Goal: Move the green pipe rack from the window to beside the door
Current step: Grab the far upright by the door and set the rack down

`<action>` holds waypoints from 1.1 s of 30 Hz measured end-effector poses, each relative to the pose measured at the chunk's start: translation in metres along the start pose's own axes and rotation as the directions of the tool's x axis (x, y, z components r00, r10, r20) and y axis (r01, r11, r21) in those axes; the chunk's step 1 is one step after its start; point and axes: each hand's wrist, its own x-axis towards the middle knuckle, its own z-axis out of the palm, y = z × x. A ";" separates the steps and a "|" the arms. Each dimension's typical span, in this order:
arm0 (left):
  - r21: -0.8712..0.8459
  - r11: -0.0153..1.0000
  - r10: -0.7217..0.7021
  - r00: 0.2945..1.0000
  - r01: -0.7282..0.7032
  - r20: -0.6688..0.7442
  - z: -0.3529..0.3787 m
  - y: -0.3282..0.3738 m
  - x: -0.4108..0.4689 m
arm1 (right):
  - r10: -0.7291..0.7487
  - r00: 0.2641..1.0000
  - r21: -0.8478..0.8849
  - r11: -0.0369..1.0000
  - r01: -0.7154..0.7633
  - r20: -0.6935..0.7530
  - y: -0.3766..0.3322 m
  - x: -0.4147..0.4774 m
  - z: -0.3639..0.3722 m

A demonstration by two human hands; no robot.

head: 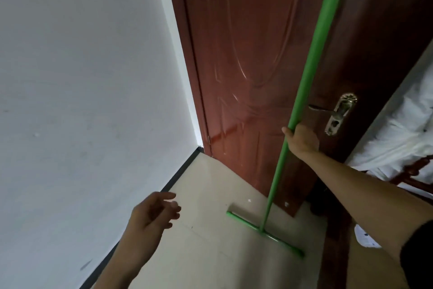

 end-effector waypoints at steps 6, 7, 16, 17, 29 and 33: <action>0.099 0.980 0.175 0.985 -0.174 0.002 -0.014 0.070 0.098 | -0.102 0.993 0.132 0.987 0.093 0.067 -0.085 0.032 0.042; 0.109 0.971 0.212 0.977 -0.212 0.010 -0.014 0.084 0.117 | -0.102 0.991 0.180 0.980 0.086 0.084 -0.097 0.037 0.051; 0.090 0.866 0.484 0.869 -0.493 0.104 0.026 0.211 0.268 | -0.260 0.947 0.126 0.963 0.239 0.190 -0.188 0.081 0.113; 0.095 0.859 0.494 0.863 -0.503 0.102 0.030 0.221 0.281 | -0.279 0.935 0.128 0.958 0.256 0.217 -0.197 0.086 0.118; 0.150 0.881 0.471 0.861 -0.448 -0.193 -0.002 0.252 0.440 | -0.588 0.678 0.198 0.801 0.565 0.441 -0.292 0.174 0.189; 0.208 0.897 0.435 0.858 -0.389 -0.273 -0.023 0.247 0.467 | -0.669 0.551 0.244 0.718 0.652 0.498 -0.320 0.200 0.214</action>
